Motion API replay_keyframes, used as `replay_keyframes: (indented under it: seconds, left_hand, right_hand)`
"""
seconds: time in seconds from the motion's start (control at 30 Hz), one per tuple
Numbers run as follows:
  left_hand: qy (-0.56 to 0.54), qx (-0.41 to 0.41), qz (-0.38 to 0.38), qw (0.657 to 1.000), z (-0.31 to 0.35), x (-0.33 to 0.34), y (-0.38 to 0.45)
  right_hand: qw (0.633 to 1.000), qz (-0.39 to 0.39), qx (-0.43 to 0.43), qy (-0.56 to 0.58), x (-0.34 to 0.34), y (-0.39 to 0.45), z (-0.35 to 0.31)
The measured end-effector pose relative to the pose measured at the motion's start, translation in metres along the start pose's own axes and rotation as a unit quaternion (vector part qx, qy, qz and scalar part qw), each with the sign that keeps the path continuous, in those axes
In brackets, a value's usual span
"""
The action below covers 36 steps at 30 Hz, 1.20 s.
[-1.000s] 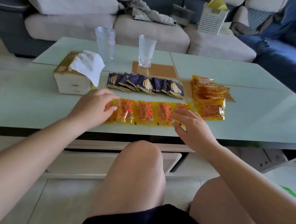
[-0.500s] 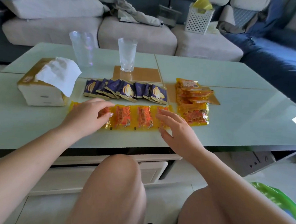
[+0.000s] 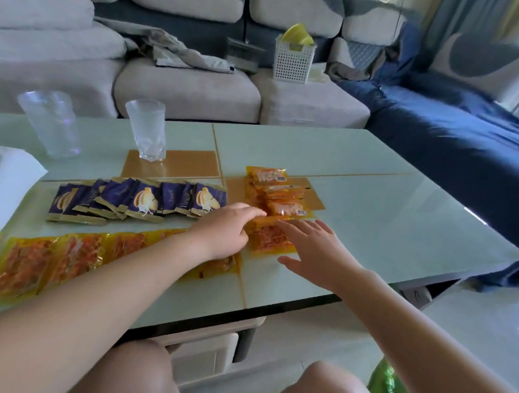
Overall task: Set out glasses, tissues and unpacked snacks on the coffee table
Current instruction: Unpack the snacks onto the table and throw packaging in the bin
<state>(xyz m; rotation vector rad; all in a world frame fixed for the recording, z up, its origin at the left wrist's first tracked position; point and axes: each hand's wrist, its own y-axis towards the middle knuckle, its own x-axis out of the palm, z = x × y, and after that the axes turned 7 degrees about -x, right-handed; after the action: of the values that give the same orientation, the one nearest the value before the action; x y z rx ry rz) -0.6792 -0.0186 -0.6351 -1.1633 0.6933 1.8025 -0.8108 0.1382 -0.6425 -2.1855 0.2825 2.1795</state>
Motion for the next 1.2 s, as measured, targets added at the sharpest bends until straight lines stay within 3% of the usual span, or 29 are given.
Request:
replay_keyframes:
  seconds: [0.17,0.37,0.5,0.7,0.83,1.03,1.2]
  left_hand:
    - [-0.028,0.02,0.067,0.997,0.013,-0.001,0.044]
    - [0.126,0.058,-0.049,0.989,0.02,0.01,0.087]
    - [0.158,0.09,0.002,0.983,0.023,0.01,0.096]
    - [0.03,0.176,0.08,0.981,0.025,-0.001,0.094]
    - [-0.026,0.219,0.069,0.973,0.034,-0.013,0.081]
    - [-0.186,0.149,0.041,0.97,0.043,-0.031,0.067]
    - [-0.343,0.082,0.058,0.934,0.048,-0.047,0.056]
  right_hand:
    - [0.993,0.106,-0.042,-0.044,0.017,-0.002,0.012]
    - [0.981,0.181,-0.074,0.017,0.018,-0.006,0.021]
    - [0.979,0.184,-0.068,0.05,0.014,-0.014,0.031]
    - [0.958,0.284,-0.025,0.045,0.006,-0.015,0.049]
    - [0.949,0.315,-0.02,0.009,-0.013,-0.008,0.056]
    - [0.943,0.329,-0.031,0.049,-0.052,-0.001,0.052]
    - [0.923,0.35,0.055,0.152,-0.091,0.009,0.051]
